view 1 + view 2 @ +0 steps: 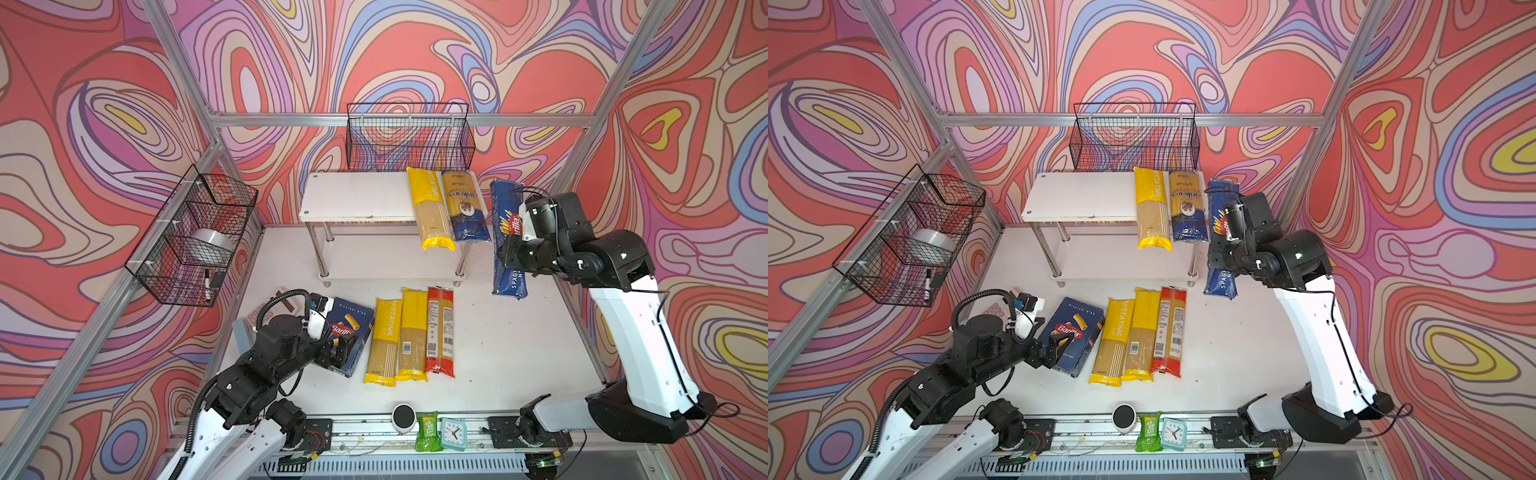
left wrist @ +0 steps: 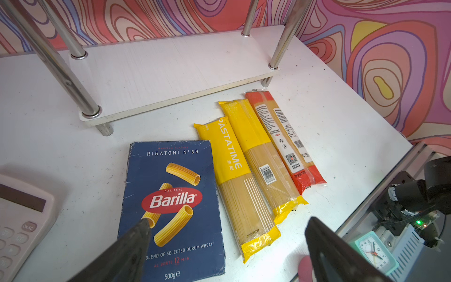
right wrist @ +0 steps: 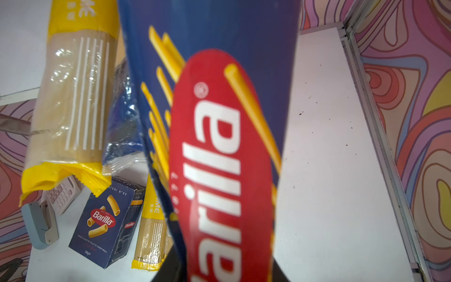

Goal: Place and organize the pasta boxes and bags onto the shelf
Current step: 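Carry the upright Barilla box over the shelf top with the right gripper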

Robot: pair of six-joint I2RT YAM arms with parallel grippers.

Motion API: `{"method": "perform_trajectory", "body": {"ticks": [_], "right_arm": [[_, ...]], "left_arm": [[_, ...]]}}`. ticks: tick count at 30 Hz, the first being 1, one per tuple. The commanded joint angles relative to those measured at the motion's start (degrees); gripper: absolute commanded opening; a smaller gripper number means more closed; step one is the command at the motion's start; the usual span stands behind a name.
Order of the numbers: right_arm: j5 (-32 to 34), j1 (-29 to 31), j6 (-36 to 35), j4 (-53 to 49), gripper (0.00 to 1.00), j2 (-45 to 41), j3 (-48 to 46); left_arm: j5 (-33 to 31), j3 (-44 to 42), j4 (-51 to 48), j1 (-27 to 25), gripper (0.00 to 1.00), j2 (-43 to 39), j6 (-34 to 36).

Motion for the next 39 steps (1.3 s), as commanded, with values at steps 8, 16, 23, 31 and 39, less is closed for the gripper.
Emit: {"method": "perform_trajectory", "body": {"ticks": [8,16,23,31,39], "right_arm": [[-6.2,2.4,-1.6,8.6,0.17,6.2,12.2],[-3.5,12.6,-1.7,11.9,0.17,15.9,23.9],[-0.8,19.1,-1.4,19.0,0.17,19.9,24.2],[-0.4,21.6,-2.1,25.7,0.18,27.7,28.5],[3.6,21.6,-4.2,28.2,0.19,31.7,30.3]], "left_arm": [[-1.2,0.5,-1.1,-0.2,1.00,-1.0,0.7],[-1.8,0.5,-1.2,-0.1,1.00,-1.6,0.6],[-1.9,0.5,-1.2,-0.1,1.00,-1.5,0.7],[-1.9,0.4,-1.2,-0.1,1.00,-1.7,0.5],[-1.2,0.3,-1.1,-0.2,1.00,-1.9,0.5]]}}
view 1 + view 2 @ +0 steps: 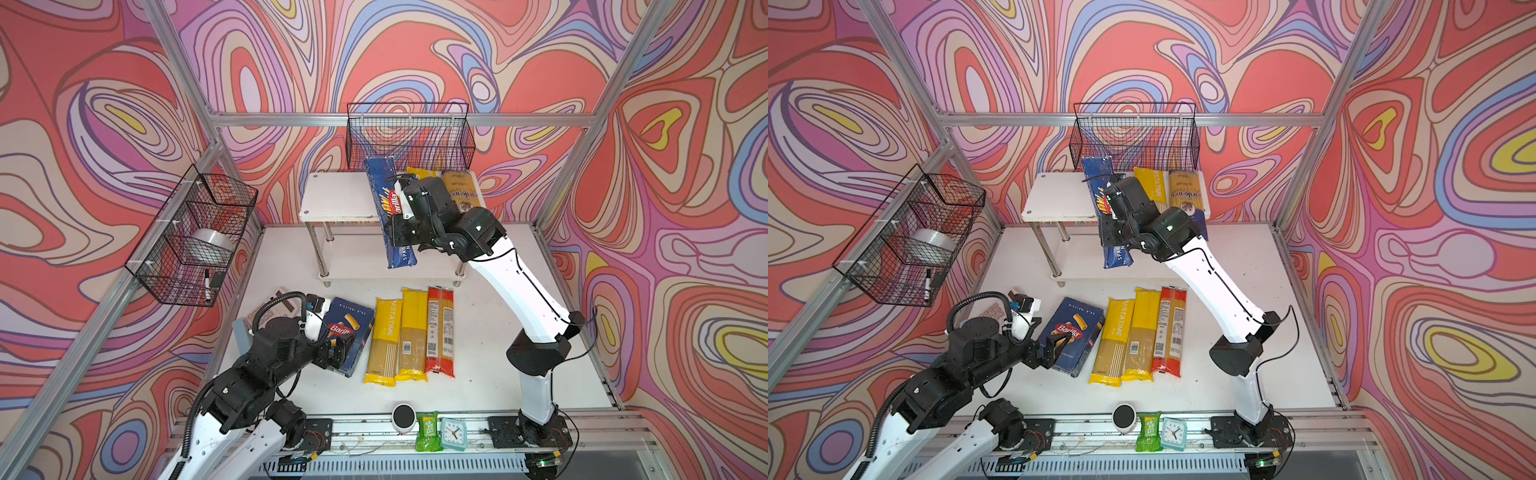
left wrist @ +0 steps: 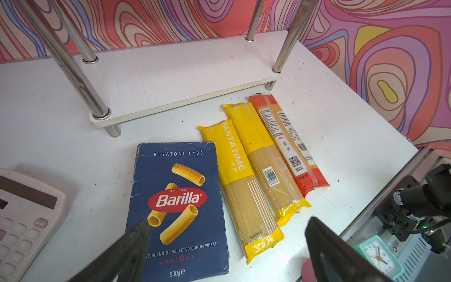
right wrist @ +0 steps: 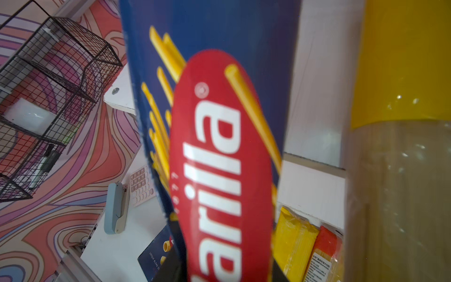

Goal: Place and organize the pasta boxes and bags onto the shelf
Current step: 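Carry the upright Barilla box over the shelf top with the right gripper, then lower the Barilla box onto the shelf beside the Pastatime bag and release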

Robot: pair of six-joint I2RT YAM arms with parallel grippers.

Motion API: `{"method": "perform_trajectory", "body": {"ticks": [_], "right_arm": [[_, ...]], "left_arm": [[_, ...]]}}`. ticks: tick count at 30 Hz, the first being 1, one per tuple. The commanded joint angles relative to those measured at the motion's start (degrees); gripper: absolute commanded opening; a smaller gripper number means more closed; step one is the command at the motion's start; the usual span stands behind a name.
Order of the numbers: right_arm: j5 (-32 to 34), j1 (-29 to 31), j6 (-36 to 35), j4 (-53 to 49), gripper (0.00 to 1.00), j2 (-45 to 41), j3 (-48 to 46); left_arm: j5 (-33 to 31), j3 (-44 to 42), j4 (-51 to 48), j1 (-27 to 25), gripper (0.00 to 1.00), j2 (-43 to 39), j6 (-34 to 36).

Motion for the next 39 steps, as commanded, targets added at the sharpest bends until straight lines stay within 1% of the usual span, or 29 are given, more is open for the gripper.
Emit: {"method": "perform_trajectory", "body": {"ticks": [1,6,9,13,26,28,30,34,36,39], "right_arm": [[4.4,-0.1,-2.1,9.6,0.19,-0.8,4.4],[3.3,-1.6,-1.5,10.7,0.20,0.2,4.6],[3.2,-2.6,-1.1,11.5,0.21,0.7,4.6],[0.8,-4.9,0.0,11.1,0.23,2.3,6.1],[-0.2,-7.3,0.7,12.7,0.27,4.2,5.5],[-0.1,-7.3,0.7,12.7,0.30,4.5,5.4],[-0.2,-7.5,0.9,12.7,0.37,4.7,5.1],[-0.5,-7.7,1.6,12.8,0.40,5.2,4.7],[-0.9,-7.9,2.0,12.8,0.45,5.5,4.4],[-1.2,-8.1,2.4,12.8,0.46,5.7,4.4]], "left_arm": [[0.3,0.3,-0.6,-0.1,1.00,-0.4,0.5],[1.0,0.2,-0.4,-0.2,1.00,-0.5,0.3],[2.6,-0.1,0.5,-0.1,1.00,-0.4,0.1],[3.3,-0.2,0.5,-0.1,1.00,-0.1,0.1],[4.4,-0.3,0.7,-0.1,1.00,0.6,0.2],[4.5,-0.2,0.6,-0.2,1.00,0.8,0.2],[4.7,-0.2,0.6,-0.2,1.00,0.9,0.1],[4.7,-0.2,0.7,-0.2,1.00,0.6,0.2],[4.7,-0.3,0.7,-0.1,1.00,0.4,0.2],[4.6,-0.3,0.7,-0.1,1.00,0.1,0.1]]}}
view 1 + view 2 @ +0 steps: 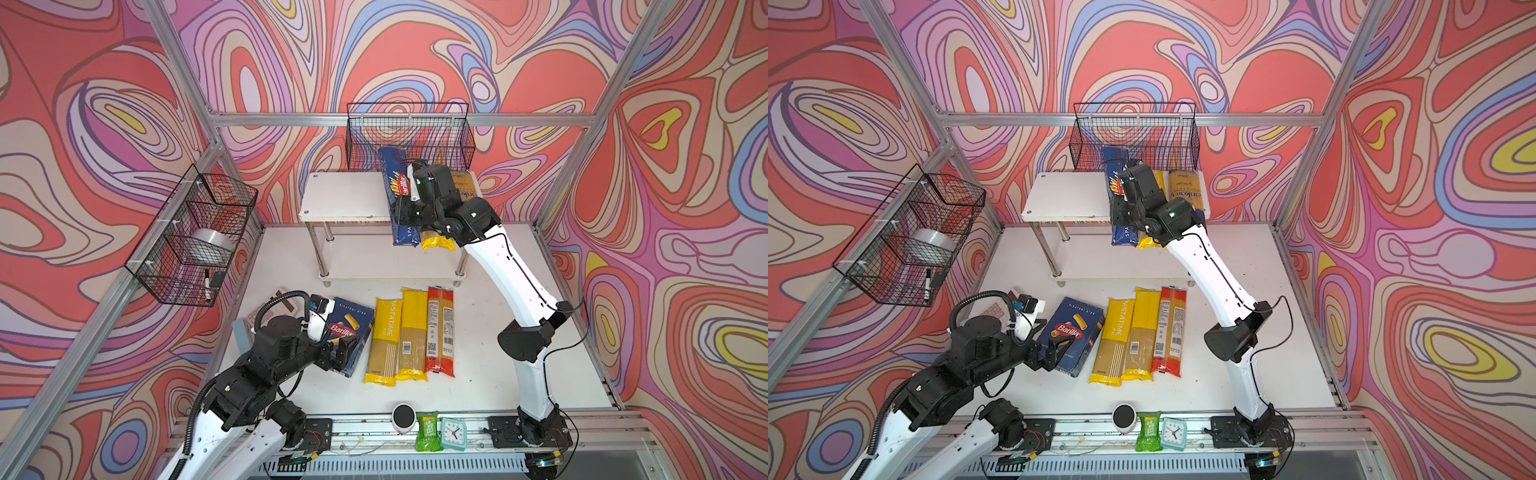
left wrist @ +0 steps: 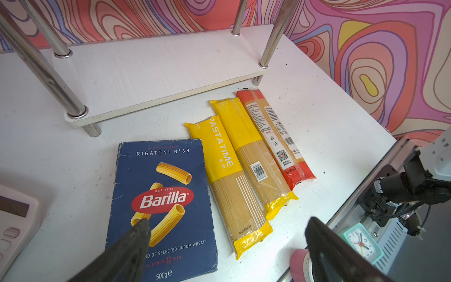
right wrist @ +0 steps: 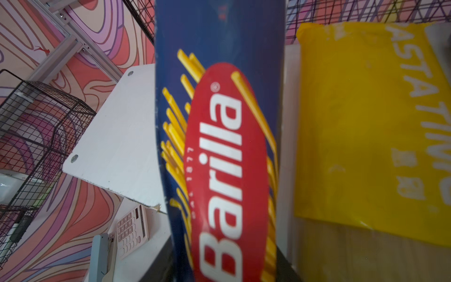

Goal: Place and organize the pasta boxes and bags onto the shelf
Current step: 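Lower the Barilla box onto the shelf beside the Pastatime bag and release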

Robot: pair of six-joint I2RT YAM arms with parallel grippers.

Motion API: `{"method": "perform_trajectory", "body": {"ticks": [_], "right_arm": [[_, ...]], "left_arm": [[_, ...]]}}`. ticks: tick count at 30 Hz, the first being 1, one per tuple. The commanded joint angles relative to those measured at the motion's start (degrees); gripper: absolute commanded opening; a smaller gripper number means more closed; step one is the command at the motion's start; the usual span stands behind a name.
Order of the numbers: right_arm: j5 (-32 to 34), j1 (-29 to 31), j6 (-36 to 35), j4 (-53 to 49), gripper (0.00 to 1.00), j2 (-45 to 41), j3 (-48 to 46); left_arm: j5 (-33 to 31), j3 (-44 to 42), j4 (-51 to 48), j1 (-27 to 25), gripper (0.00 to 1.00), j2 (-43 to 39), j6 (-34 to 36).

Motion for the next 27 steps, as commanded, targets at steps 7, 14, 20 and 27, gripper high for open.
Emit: {"method": "perform_trajectory", "body": {"ticks": [7,14,20,27], "right_arm": [[0.5,-0.6,0.7,5.8,0.49,-0.2,0.9],[0.4,-0.6,0.7,5.7,0.58,-0.7,0.9],[0.1,-0.6,0.6,5.8,0.62,-1.7,0.9],[-1.3,-0.6,-0.4,4.4,0.62,-6.4,-0.9]], "left_arm": [[0.4,-0.3,0.6,-0.1,1.00,-0.9,0.2],[0.4,-0.2,0.5,-0.1,1.00,-0.9,0.2],[0.1,-0.3,0.4,-0.1,1.00,-1.2,0.2],[-0.4,-0.2,0.4,-0.1,1.00,-1.3,0.3]]}}
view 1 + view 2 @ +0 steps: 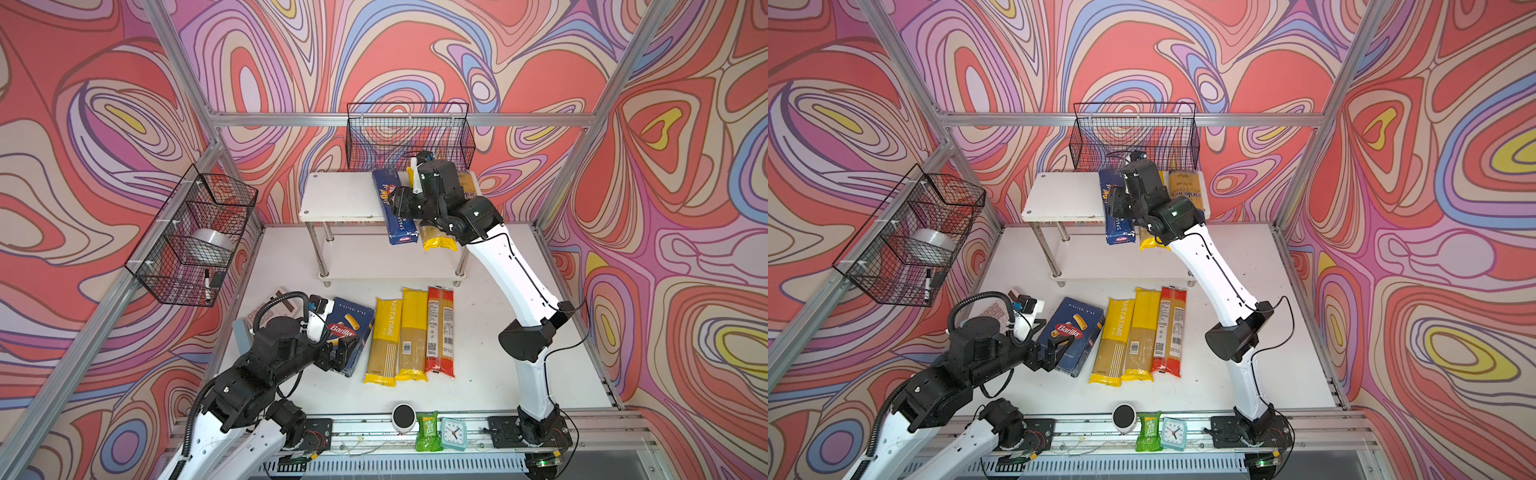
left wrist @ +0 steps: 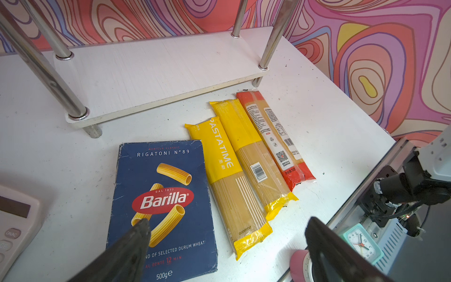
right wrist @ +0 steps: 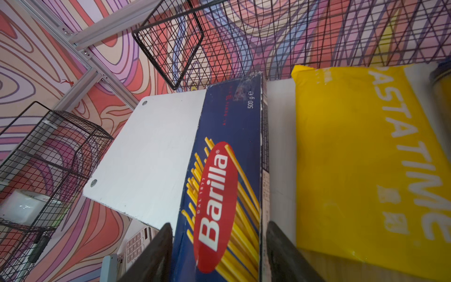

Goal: Place and organize the pasta boxes and bags onto the shelf
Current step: 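Lower the Barilla box onto the shelf beside the Pastatime bag and release, then push the Barilla box upright against the Pastatime bag with the right gripper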

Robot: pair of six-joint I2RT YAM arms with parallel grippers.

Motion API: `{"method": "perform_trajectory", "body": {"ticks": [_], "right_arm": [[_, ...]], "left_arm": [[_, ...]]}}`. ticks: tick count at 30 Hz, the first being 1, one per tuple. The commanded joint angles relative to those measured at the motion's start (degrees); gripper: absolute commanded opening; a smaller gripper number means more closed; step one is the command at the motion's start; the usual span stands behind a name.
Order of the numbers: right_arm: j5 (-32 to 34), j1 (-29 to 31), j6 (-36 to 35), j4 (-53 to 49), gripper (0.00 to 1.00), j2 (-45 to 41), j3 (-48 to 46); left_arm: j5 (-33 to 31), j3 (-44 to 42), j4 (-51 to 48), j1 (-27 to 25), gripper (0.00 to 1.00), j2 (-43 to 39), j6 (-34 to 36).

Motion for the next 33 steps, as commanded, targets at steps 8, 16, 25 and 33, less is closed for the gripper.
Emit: {"method": "perform_trajectory", "body": {"ticks": [8,16,25,33], "right_arm": [[4.4,6.3,-3.4,-1.0,0.58,-18.9,-13.1],[4.1,9.8,-2.8,2.2,0.51,-30.2,-32.1],[4.4,13.6,-1.3,8.2,0.45,-34.5,-43.1],[6.3,13.7,-0.9,10.5,0.40,-34.2,-45.2]], "left_arm": [[-1.2,-0.1,0.1,-0.2,1.00,-0.8,0.2],[-2.8,0.0,-0.2,-0.2,1.00,-0.9,0.2],[-3.7,0.1,-0.7,-0.1,1.00,-0.5,0.0],[-2.6,0.4,-0.9,-0.1,1.00,1.0,0.0]]}}
